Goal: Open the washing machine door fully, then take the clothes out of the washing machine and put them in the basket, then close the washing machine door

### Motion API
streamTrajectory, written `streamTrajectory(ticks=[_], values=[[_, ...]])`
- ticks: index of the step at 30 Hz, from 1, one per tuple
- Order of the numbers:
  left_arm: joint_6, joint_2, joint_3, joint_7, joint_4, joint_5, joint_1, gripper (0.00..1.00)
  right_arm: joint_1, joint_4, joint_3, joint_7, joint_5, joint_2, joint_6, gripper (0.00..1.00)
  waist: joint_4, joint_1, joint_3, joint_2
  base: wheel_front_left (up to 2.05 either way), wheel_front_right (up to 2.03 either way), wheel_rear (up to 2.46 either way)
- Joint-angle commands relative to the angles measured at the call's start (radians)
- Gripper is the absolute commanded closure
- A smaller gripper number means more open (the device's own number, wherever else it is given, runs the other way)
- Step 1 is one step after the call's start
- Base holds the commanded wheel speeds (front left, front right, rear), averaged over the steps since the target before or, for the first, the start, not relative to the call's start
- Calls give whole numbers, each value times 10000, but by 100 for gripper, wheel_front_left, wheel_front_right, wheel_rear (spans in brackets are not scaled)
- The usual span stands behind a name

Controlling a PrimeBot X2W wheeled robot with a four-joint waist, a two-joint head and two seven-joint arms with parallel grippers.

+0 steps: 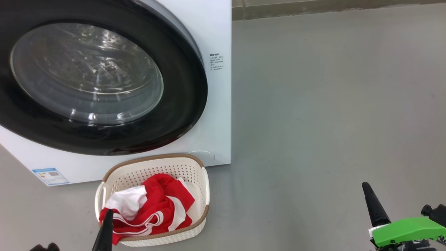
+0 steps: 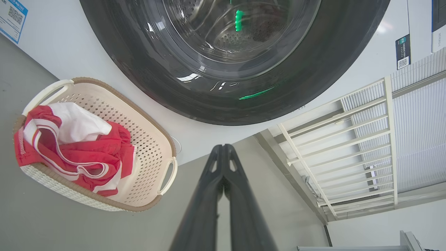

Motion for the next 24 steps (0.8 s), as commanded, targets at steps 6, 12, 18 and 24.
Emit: streamTrajectory(ticks=[6,12,18,24], values=[[-46,68,281,218,-280,-781,-485,100,-480,-358,-11,225,725,-49,-5,100,7,-1,-28,0,0,0,0],[-50,66,319,389,-292,-1397,-559,100,-552,-410,-92,401,1249,-17,-6,100,13,-1,-54,0,0,0,0],[-53,65,358,563,-305,-2020,-633,100,-624,-463,-173,580,1777,17,-7,100,18,-1,-81,0,0,0,0],[-57,63,397,736,-317,-2643,-707,100,-696,-516,-255,758,2306,50,-7,100,24,-1,-108,0,0,0,0]])
